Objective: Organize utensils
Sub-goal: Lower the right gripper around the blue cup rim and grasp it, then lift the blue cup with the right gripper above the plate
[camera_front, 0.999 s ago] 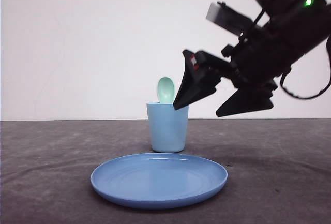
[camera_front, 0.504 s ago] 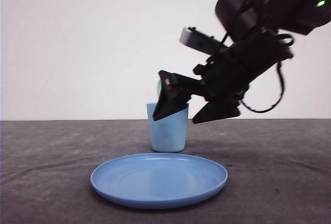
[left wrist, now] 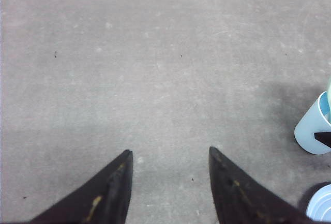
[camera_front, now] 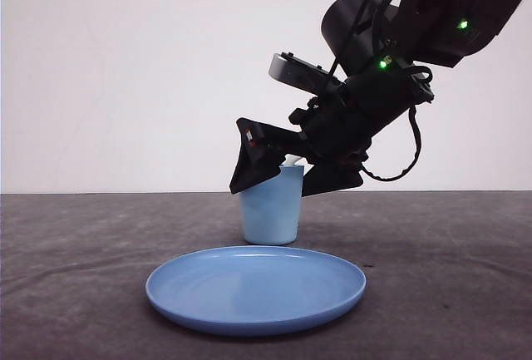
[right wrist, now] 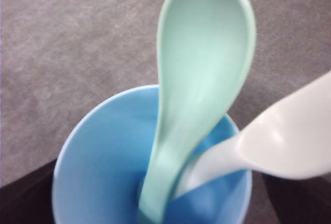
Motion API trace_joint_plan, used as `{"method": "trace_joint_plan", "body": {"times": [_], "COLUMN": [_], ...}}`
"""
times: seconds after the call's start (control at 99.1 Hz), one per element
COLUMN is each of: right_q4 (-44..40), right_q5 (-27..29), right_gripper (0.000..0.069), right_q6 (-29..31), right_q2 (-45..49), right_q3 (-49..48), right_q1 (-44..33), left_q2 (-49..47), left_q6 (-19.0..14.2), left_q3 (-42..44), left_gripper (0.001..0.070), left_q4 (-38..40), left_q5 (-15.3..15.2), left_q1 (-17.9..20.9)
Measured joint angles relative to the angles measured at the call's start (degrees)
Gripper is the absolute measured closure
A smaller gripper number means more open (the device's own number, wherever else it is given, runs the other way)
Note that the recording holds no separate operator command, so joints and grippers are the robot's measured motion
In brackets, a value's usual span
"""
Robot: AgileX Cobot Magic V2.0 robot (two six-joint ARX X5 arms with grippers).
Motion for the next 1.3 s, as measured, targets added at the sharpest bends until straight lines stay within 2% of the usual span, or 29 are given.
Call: {"method": "trace_joint_plan", "body": {"times": [0.111,0.192,0.393,0.535,0.868,1.079,1.301], "right_q4": [0.0,0.0,-0.4,-4.5,-18.9,-30.2,-32.3], "right_q5": [0.0,0.0,0.1,0.2,1.9,5.5,7.8], "right_gripper": [0.0149,0.0188,0.0192,0.0192,0.0192,0.0192,0.0192], "right_q6": [0.0,0.0,-0.1,-0.2,-3.4,-5.3,-5.3], "right_q2": [0.0,0.0,-0.2,-3.3,-20.1,-31.4,-41.7], "right_q3": [0.0,0.0,0.0,0.0,0.0,0.0,-7.0], "right_q1": [0.0,0.0,0.0,0.2,3.2,6.5,11.5], "left_q2": [0.0,0.0,0.0,0.0,0.0,0.0,0.0], "left_q6": [0.2,0.4,0.5,0.8,0.8,0.9,0.9], "left_q3": [0.0,0.0,0.0,0.0,0.0,0.0,0.0], "left_gripper": [0.0433,0.0433,0.0433,0.0433,0.0433,0.0433,0.0433], "left_q4": [0.0,0.0,0.0,0.0,0.0,0.0,0.0], "left_q5": [0.0,0.0,0.0,0.0,0.0,0.0,0.0], "left_q1": [0.0,0.0,0.0,0.0,0.0,0.0,0.0]}}
